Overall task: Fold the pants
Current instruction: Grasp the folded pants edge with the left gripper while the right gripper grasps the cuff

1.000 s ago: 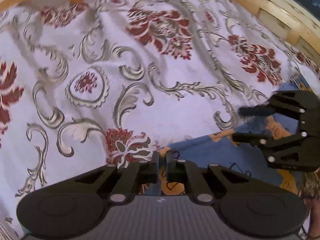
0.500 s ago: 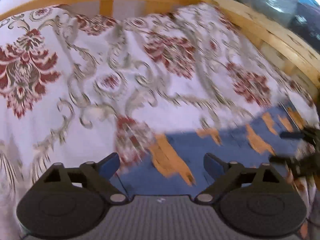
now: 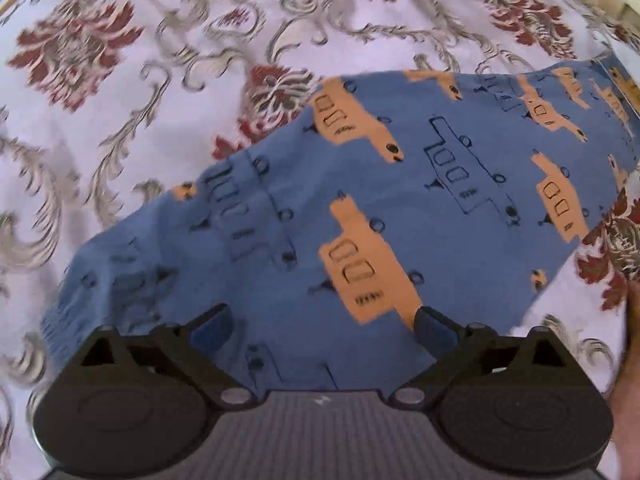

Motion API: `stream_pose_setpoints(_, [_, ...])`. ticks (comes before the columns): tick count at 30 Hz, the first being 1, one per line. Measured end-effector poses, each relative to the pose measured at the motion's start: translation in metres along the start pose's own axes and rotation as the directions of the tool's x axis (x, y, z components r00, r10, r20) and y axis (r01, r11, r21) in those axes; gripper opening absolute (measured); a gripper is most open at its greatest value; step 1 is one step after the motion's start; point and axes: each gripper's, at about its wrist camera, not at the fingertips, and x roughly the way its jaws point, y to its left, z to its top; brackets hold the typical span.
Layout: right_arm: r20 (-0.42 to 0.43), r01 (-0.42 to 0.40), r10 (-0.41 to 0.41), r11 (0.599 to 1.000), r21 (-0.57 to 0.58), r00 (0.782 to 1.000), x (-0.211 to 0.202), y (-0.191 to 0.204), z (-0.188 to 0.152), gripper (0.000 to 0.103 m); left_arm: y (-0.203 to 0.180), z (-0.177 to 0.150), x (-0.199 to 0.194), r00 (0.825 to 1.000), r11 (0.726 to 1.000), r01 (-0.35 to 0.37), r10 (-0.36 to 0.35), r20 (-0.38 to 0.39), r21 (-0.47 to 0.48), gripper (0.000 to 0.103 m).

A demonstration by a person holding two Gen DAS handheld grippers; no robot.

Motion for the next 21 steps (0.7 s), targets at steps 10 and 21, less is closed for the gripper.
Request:
stream_pose_setpoints(10, [0.043, -0.045, 0.039, 0.988, 0.15, 0.998, -0.004, -0.003, -0.01, 0.102, -0.092, 0.109, -0.033, 0.986, 0.99, 0.136, -0.134, 0.097, -0.024, 0.103])
stream_pose_setpoints(21, [0.102, 0.15, -0.192, 0.934, 0.326, 0.976, 0.022, 0.002, -0.025, 0.094, -0.284, 0.251, 0.009, 0.925, 0.921, 0.376, -0.379, 0.01, 0.099, 0.103])
